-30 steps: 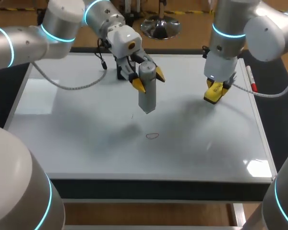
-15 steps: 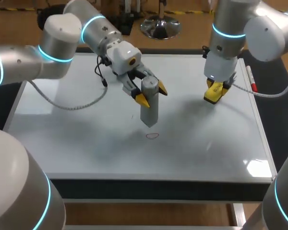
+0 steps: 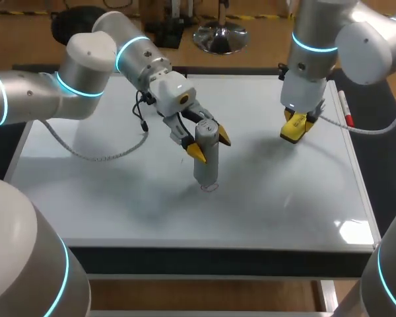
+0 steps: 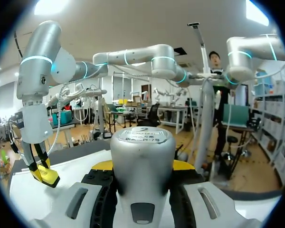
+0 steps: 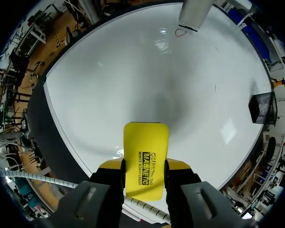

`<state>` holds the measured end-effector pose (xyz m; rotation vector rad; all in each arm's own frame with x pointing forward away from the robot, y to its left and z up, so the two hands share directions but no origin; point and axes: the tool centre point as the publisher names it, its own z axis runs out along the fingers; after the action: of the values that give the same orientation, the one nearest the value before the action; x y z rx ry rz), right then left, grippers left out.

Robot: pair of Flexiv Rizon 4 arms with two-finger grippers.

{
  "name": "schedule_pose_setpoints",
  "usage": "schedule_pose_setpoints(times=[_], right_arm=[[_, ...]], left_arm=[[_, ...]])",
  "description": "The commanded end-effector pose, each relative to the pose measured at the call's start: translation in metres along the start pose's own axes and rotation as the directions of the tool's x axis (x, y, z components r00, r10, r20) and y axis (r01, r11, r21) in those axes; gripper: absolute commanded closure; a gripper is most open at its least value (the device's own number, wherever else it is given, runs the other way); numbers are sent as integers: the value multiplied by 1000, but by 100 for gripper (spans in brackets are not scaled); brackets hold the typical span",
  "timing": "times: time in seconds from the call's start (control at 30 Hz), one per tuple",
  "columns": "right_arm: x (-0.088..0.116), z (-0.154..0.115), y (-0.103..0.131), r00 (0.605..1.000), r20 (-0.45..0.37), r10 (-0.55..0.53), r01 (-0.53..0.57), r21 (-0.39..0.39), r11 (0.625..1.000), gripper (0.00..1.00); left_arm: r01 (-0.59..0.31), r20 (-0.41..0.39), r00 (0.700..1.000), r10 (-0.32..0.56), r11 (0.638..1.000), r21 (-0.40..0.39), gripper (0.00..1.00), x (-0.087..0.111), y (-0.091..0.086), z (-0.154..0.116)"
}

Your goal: Pick up the inspection probe, press it on each red-marked spot on the whiteboard one by one, put down the probe, pick up the eraser, and wipe off all the red marks.

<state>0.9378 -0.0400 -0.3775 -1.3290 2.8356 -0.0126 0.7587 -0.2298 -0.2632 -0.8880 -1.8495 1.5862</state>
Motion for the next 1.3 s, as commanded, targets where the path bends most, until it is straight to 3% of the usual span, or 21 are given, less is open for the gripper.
schedule_pose_setpoints(times=[0.03, 0.43, 0.83, 1.3], right_arm=[[0, 0, -1, 1000, -2, -2, 2, 1, 1000, 100], [0, 0, -1, 1000, -2, -2, 2, 1, 1000, 100], [0, 0, -1, 1000, -2, -2, 2, 1, 1000, 100], [0, 0, -1, 1000, -2, -2, 2, 1, 1000, 100]], left_arm=[[12, -9, 1000, -12, 1000, 9, 100, -5, 6, 2], [45, -7, 999, -45, 999, 20, 100, -3, 25, 9], [21, 8, 1000, -21, 1000, 7, 100, -7, 28, 6], [37, 15, 999, -37, 999, -23, 100, 3, 37, -2]])
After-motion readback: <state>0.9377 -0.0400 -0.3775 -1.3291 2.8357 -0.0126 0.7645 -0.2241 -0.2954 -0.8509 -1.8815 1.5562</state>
